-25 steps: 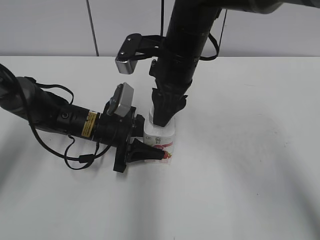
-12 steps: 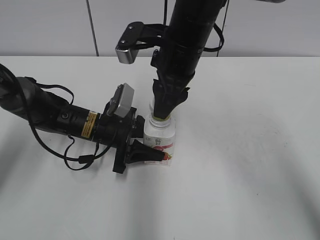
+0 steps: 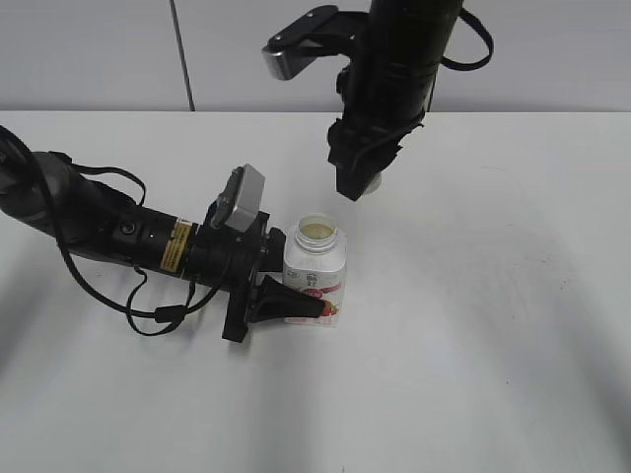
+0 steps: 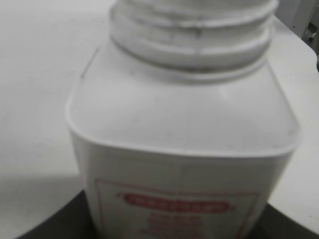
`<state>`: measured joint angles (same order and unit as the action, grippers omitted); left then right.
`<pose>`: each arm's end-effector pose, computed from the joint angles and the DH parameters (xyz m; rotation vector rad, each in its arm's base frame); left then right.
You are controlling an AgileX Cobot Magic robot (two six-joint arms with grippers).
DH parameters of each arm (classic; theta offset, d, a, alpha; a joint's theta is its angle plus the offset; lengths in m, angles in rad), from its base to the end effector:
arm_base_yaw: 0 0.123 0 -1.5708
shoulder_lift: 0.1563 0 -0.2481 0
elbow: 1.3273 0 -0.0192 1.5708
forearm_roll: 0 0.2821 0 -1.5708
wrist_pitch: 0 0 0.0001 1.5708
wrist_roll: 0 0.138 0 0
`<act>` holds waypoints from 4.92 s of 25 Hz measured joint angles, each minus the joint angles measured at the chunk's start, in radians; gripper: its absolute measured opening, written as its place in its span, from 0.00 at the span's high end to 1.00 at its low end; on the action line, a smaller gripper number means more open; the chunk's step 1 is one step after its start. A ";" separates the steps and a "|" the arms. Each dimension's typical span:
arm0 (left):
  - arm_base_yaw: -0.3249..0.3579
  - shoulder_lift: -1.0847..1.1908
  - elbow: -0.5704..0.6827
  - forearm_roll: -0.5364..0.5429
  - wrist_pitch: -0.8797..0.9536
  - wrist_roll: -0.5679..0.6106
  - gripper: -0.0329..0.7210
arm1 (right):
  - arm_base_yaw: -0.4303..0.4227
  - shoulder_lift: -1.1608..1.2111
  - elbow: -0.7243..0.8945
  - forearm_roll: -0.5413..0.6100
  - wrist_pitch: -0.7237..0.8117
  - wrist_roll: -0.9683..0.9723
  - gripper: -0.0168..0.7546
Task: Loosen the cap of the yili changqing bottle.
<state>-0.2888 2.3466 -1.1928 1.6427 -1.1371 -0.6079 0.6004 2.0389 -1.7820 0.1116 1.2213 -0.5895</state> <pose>0.3215 -0.2258 -0.0220 1.5878 1.4738 -1.0912 0.3640 0.2667 0.1606 -1.6226 2.4736 0.1618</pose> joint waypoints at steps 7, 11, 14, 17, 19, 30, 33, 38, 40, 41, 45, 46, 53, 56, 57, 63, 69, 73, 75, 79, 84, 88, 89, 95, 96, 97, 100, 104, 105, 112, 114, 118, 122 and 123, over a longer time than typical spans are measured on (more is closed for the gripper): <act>0.000 0.000 0.000 0.001 0.000 0.000 0.47 | -0.179 -0.016 0.029 0.150 0.000 0.055 0.48; 0.000 0.000 0.000 0.002 0.000 0.000 0.47 | -0.334 -0.016 0.128 0.214 -0.020 0.091 0.48; 0.000 0.000 0.000 0.002 0.000 0.000 0.47 | -0.432 -0.016 0.225 0.215 -0.086 0.116 0.48; 0.000 0.000 0.000 0.003 0.000 0.000 0.47 | -0.511 -0.017 0.322 0.227 -0.167 0.131 0.48; 0.000 0.000 0.000 0.003 0.000 -0.001 0.47 | -0.549 -0.017 0.381 0.236 -0.232 0.142 0.48; 0.000 0.000 0.000 0.003 0.002 -0.001 0.47 | -0.627 -0.018 0.550 0.225 -0.393 0.158 0.48; 0.000 0.000 0.000 0.003 0.002 -0.001 0.47 | -0.627 -0.018 0.554 0.198 -0.401 0.164 0.48; 0.000 0.000 0.000 0.003 0.002 -0.001 0.47 | -0.627 -0.018 0.555 0.186 -0.426 0.185 0.48; 0.000 0.000 0.000 0.003 0.002 -0.001 0.47 | -0.627 -0.018 0.555 0.183 -0.431 0.187 0.48; 0.000 0.000 0.000 0.003 0.003 -0.001 0.47 | -0.627 -0.018 0.555 0.181 -0.432 0.189 0.48; 0.000 0.000 0.000 0.003 0.003 -0.001 0.47 | -0.627 -0.018 0.555 0.177 -0.432 0.191 0.45; 0.000 0.000 0.000 0.003 0.003 -0.001 0.47 | -0.627 -0.018 0.555 0.177 -0.432 0.196 0.43; 0.000 0.000 0.000 0.001 -0.001 -0.001 0.47 | -0.627 -0.018 0.555 0.176 -0.432 0.232 0.27; 0.000 0.000 0.000 0.000 -0.001 -0.001 0.47 | -0.627 -0.018 0.557 0.176 -0.432 0.235 0.27; 0.000 0.000 0.000 0.000 -0.001 -0.001 0.47 | -0.627 -0.018 0.557 0.176 -0.432 0.235 0.27; 0.000 0.000 0.000 -0.018 -0.007 -0.001 0.37 | -0.627 -0.018 0.557 0.176 -0.430 0.235 0.27; 0.000 0.000 0.000 -0.033 -0.062 -0.001 0.21 | -0.627 -0.018 0.557 0.176 -0.426 0.236 0.26; 0.000 -0.016 0.000 -0.028 -0.062 -0.001 0.20 | -0.627 -0.018 0.557 0.176 -0.407 0.237 0.26; 0.000 -0.040 0.000 -0.028 -0.062 -0.001 0.20 | -0.627 -0.019 0.557 0.176 -0.405 0.237 0.26; 0.000 -0.096 0.000 -0.027 -0.066 -0.001 0.19 | -0.627 -0.026 0.533 0.176 -0.374 0.237 0.26; 0.004 -0.178 0.000 -0.022 -0.067 -0.055 0.19 | -0.627 -0.071 0.484 0.176 -0.313 0.237 0.26; 0.007 -0.272 0.000 -0.006 -0.057 -0.179 0.19 | -0.627 -0.122 0.441 0.192 -0.256 0.237 0.26; 0.007 -0.296 0.000 -0.002 -0.029 -0.224 0.19 | -0.627 -0.137 0.436 0.194 -0.251 0.237 0.26; 0.008 -0.492 0.000 0.076 0.416 -0.482 0.19 | -0.627 -0.227 0.398 0.197 -0.212 0.239 0.26; 0.008 -0.518 0.000 0.089 0.534 -0.505 0.19 | -0.627 -0.242 0.393 0.198 -0.202 0.239 0.26; 0.008 -0.543 0.000 0.091 0.666 -0.520 0.19 | -0.627 -0.254 0.385 0.200 -0.192 0.239 0.26; 0.008 -0.584 0.000 0.037 1.086 -0.536 0.19 | -0.627 -0.287 0.354 0.217 -0.148 0.239 0.26; 0.038 -0.590 -0.001 -0.285 1.465 -0.410 0.19 | -0.627 -0.303 0.309 0.239 -0.077 0.239 0.26; 0.042 -0.595 -0.001 -0.427 1.485 -0.328 0.19 | -0.627 -0.303 0.297 0.246 -0.061 0.239 0.26; -0.026 -0.673 -0.060 -1.133 1.673 0.106 0.19 | -0.627 -0.316 0.264 0.274 -0.014 0.245 0.26; -0.030 -0.719 -0.092 -1.200 1.799 0.122 0.21 | -0.627 -0.316 0.264 0.274 -0.012 0.256 0.26; -0.005 -0.799 -0.105 -1.248 2.054 0.130 0.26 | -0.626 -0.351 0.264 0.240 -0.010 0.322 0.26; 0.035 -0.833 -0.097 -1.260 2.278 0.182 0.29 | -0.625 -0.452 0.295 0.232 -0.010 0.355 0.26; 0.039 -0.845 -0.093 -1.270 2.307 0.203 0.30 | -0.625 -0.488 0.323 0.232 -0.010 0.360 0.26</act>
<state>-0.2496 1.5019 -1.2861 0.3731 1.1699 -0.4053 -0.0249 1.5510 -1.4594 0.3432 1.2118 -0.2295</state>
